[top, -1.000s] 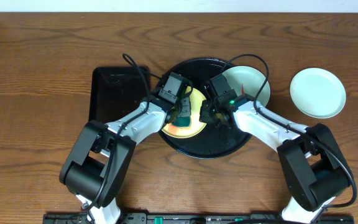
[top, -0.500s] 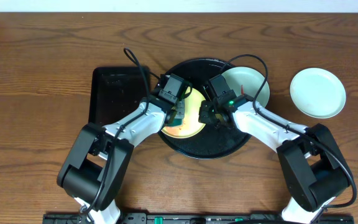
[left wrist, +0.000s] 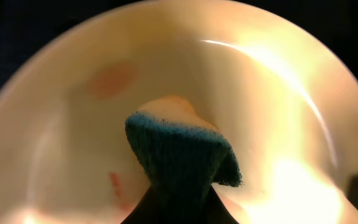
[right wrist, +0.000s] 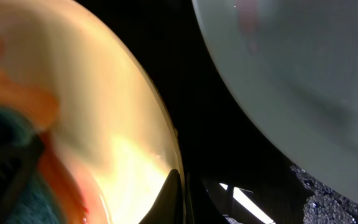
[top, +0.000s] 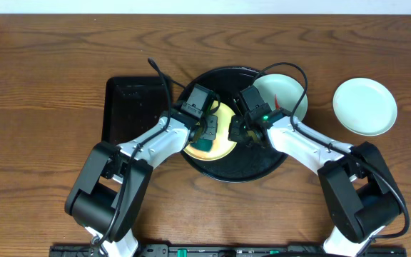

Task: Clean dirty plates on tray and stack at the side
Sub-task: 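Scrub the yellow plate with the sponge while the right gripper holds it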

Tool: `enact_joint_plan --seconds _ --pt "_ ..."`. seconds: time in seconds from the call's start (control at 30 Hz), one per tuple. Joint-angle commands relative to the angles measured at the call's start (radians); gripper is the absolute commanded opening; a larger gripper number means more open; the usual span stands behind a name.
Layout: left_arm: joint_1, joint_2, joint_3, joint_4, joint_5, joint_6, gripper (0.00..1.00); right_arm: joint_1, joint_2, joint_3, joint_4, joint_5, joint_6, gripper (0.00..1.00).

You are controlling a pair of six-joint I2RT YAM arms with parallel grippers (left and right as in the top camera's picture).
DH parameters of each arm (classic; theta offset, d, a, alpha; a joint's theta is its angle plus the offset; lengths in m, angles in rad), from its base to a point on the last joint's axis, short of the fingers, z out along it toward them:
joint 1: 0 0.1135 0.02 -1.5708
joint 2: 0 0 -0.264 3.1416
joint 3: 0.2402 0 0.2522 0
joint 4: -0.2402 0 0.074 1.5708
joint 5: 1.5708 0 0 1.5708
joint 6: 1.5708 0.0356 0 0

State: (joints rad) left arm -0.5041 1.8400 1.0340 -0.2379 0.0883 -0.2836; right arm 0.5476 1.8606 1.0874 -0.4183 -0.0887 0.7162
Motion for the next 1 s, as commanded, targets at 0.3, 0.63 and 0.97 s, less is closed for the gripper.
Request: enact_joint_plan --seconds 0.3,0.63,0.97 --pt "-0.016 0.006 0.005 -0.122 0.124 0.149 0.07 0.011 0.007 0.012 0.004 -0.013 0.005 0.01" --pt "-0.016 -0.015 0.007 -0.028 0.178 0.054 0.07 0.011 0.007 0.012 0.003 -0.013 0.005 0.01" --pt "-0.014 0.01 0.006 0.037 0.045 -0.033 0.07 0.011 0.007 0.012 0.003 -0.014 0.006 0.01"
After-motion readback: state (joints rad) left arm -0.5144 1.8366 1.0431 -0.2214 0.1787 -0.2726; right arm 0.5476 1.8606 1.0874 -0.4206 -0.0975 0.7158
